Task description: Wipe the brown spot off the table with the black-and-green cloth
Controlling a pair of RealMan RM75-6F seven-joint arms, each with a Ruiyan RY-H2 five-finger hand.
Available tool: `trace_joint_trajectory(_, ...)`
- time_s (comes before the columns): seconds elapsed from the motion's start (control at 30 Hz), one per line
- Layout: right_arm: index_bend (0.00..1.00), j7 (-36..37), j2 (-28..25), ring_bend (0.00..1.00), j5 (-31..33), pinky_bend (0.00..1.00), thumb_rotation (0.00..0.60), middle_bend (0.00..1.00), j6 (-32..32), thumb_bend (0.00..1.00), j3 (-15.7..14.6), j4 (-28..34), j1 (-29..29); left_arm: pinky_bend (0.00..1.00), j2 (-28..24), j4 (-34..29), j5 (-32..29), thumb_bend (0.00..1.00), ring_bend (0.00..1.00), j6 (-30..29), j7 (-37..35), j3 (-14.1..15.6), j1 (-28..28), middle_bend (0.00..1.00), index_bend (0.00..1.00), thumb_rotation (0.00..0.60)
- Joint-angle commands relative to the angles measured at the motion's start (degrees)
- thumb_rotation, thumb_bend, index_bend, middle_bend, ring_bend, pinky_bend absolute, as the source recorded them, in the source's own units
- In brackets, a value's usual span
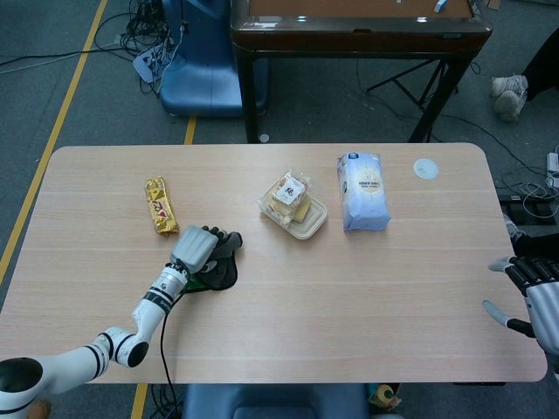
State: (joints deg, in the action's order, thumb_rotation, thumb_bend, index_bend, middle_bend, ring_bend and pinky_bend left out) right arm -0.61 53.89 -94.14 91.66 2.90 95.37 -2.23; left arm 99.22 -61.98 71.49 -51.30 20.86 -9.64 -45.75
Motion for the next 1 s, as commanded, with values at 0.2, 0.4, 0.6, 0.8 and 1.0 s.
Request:
trace_joint_trajectory(0.2, 0.37, -0.04, -0.05, 0.32, 0.28, 0.29, 0.6, 0.36, -0.29, 0.25, 0.12, 0.03, -0.18, 0.29, -7.87, -13.18, -9.35, 0.17, 0.0, 0.88, 2.85, -3.07, 2.23, 0.0, 0.0, 0.6)
trace_joint_trajectory(0.4, 0.37, -0.04, -0.07, 0.32, 0.51, 0.29, 0.6, 0.36, -1.03, 0.25, 0.24, -0.15, -0.65, 0.28, -12.44, -18.58, -7.91, 0.17, 0.01, -4.44, -0.6, -2.81, 5.67, 0.0, 0.0, 0.6)
trace_joint_trajectory(0.6, 0.37, -0.13, -0.13, 0.32, 1.29, 0.29, 0.6, 0.36, -2.45, 0.25, 0.42, -0.3, -1.35, 0.28, -17.33, -22.43, -5.72, 0.17, 0.02, -10.93, -4.25, -0.61, 11.33, 0.0, 0.0, 0.6)
trace_joint_trajectory(0.8, 0.37, -0.7, 0.33, 0.32, 1.5, 0.29, 0.6, 0.36, -4.23, 0.25, 0.48, -0.3, -2.44, 0.28, -21.41, -24.99, -4.1, 0.17, 0.02, -16.59, -5.32, 2.56, 17.0, 0.0, 0.01, 0.6)
trace_joint_trajectory(1.0, 0.37, -1.17, 1.03, 0.32, 1.07, 0.29, 0.6, 0.36, -6.27, 0.25, 0.39, -0.52, -3.91, 0.28, -23.81, -26.98, -2.02, 0.17, 0.02, -23.77, -7.45, 4.44, 22.75, 0.0, 0.04, 0.6)
